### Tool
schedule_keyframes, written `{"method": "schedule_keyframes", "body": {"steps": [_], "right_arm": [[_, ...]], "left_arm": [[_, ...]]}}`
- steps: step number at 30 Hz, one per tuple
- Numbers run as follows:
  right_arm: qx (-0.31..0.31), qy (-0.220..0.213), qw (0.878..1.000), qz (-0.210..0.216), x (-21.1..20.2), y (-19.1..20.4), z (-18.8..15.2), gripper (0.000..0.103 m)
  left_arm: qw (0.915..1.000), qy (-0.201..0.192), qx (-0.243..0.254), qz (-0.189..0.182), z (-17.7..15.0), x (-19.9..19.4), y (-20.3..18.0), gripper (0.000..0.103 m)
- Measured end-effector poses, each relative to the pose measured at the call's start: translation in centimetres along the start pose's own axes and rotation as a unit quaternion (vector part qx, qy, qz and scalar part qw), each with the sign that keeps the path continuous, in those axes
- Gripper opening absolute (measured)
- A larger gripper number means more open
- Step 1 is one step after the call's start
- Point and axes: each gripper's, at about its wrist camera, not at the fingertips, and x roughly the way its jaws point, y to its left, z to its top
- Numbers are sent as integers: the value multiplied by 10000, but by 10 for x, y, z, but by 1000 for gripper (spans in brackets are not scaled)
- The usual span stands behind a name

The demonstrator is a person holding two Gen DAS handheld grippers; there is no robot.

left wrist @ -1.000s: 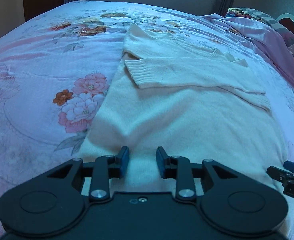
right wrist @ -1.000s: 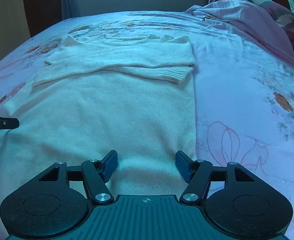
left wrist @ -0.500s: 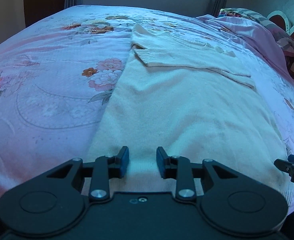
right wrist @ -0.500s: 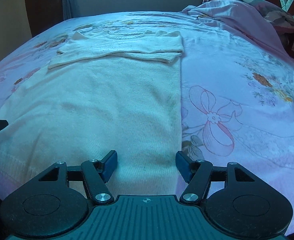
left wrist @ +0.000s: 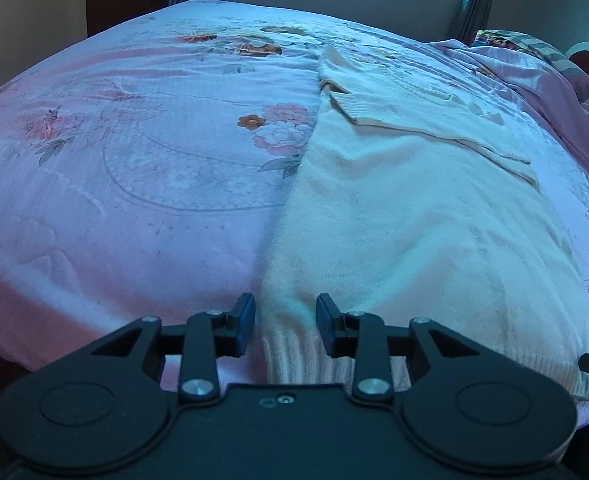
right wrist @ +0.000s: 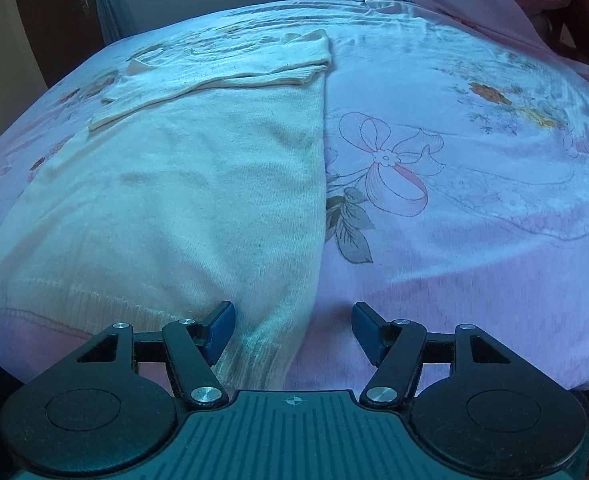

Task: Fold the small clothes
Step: 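Close the left tool on the hem while the right tool grasps the hem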

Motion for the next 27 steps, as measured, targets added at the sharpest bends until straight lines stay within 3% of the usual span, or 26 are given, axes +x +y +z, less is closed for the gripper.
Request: {"method": "schedule_keyframes", "body": {"steps": [5, 10, 11, 13, 14, 15, 18, 20, 27], "right_arm": [[152, 94, 9998, 129, 1, -2, -1, 64], [345, 204, 9988, 289, 2, -3, -3, 64], [421, 202, 9984, 318, 2, -4, -3, 64], [499, 244, 9977, 387, 1, -6, -3, 51], [563, 294, 9968, 478, 2, -6, -3, 32], [646, 354, 9956, 584, 2, -7, -3, 22], [782, 444, 9935, 705, 6, -8, -2, 19], [964, 433, 9908, 844, 5, -13, 1, 6], [1477, -249, 9793, 1365, -14, -22, 47, 4]], "left_arm": [[9998, 130, -103, -93, -4, 5, 5, 34], [9980, 345, -316, -423, -6, 8, 14, 28], [9977, 374, -313, -473, -6, 8, 14, 23], [9966, 454, -321, -610, -8, 9, 15, 12], [9959, 489, -345, -672, -8, 9, 15, 8], [9955, 504, -362, -711, -9, 10, 15, 6], [9948, 491, -406, -789, -8, 10, 13, 5], [9937, 452, -494, -902, -5, 7, 13, 4], [9879, -171, -579, -1432, 46, -6, -6, 4]]}}
